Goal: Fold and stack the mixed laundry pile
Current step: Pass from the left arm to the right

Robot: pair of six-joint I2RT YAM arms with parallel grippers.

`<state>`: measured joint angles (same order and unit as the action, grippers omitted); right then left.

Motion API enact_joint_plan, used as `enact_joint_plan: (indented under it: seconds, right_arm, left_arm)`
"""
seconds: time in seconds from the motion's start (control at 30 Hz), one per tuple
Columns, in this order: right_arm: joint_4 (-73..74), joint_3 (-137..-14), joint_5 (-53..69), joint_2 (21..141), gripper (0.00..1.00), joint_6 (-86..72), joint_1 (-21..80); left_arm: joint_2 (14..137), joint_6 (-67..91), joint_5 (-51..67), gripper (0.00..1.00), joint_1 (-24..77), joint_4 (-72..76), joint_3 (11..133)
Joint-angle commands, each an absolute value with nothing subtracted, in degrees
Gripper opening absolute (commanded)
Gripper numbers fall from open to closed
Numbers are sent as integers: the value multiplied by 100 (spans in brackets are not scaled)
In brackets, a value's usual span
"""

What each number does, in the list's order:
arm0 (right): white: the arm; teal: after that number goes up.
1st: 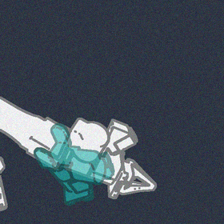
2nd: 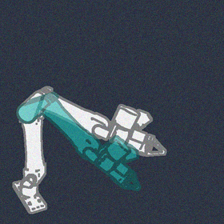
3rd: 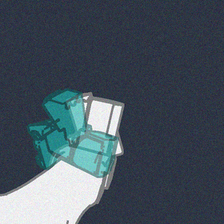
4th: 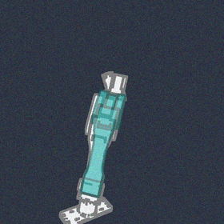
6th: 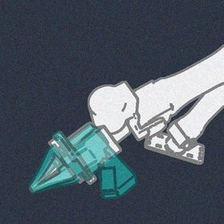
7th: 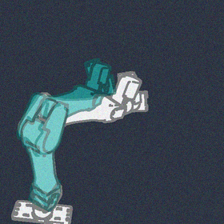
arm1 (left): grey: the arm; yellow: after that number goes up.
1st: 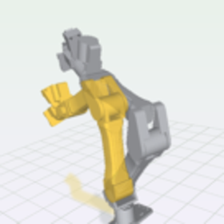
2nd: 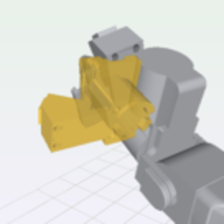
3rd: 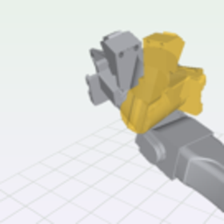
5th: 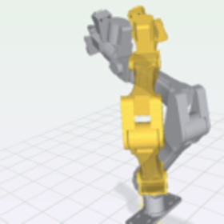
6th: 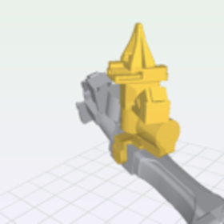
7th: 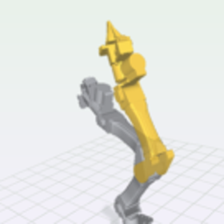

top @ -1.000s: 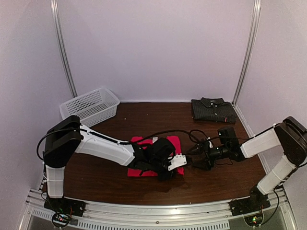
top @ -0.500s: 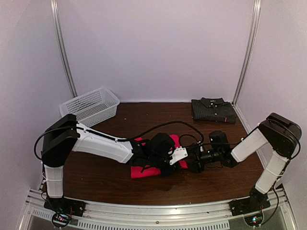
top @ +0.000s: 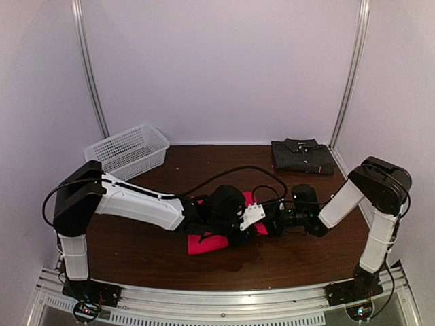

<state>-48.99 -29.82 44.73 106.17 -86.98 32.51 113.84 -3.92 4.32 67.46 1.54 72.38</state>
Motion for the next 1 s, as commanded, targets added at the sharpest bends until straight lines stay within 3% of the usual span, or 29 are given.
enact_joint_plan:
  seconds: [0.0, 0.17, 0.47, 0.8, 0.93, 0.97]
  right_arm:
    - [-5232, -3313, 4203, 10921, 44, -8792, 3295]
    - [-5058, -3533, 4054, 11122, 32, -8738, 3294]
    - [-4596, -3915, 3893, 11362, 22, -8443, 3287]
    - [-4100, -4480, 3971, 11593, 23, -8016, 3145]
    - [-3871, -4618, 3977, 11583, 8, -7790, 3095]
    - [-3668, -4719, 3981, 11534, 6, -7612, 3065]
  left_arm:
    - [11048, -401, 636, 0, 6722, 505, 7163]
    - [11046, -447, 606, 0, 6723, 461, 7127]
    - [11039, -532, 653, 0, 6721, 467, 7110]
    - [11005, -651, 640, 0, 6709, 413, 7068]
    - [10965, -649, 623, 0, 6711, 364, 7082]
    - [10938, -617, 570, 6, 6712, 336, 7088]
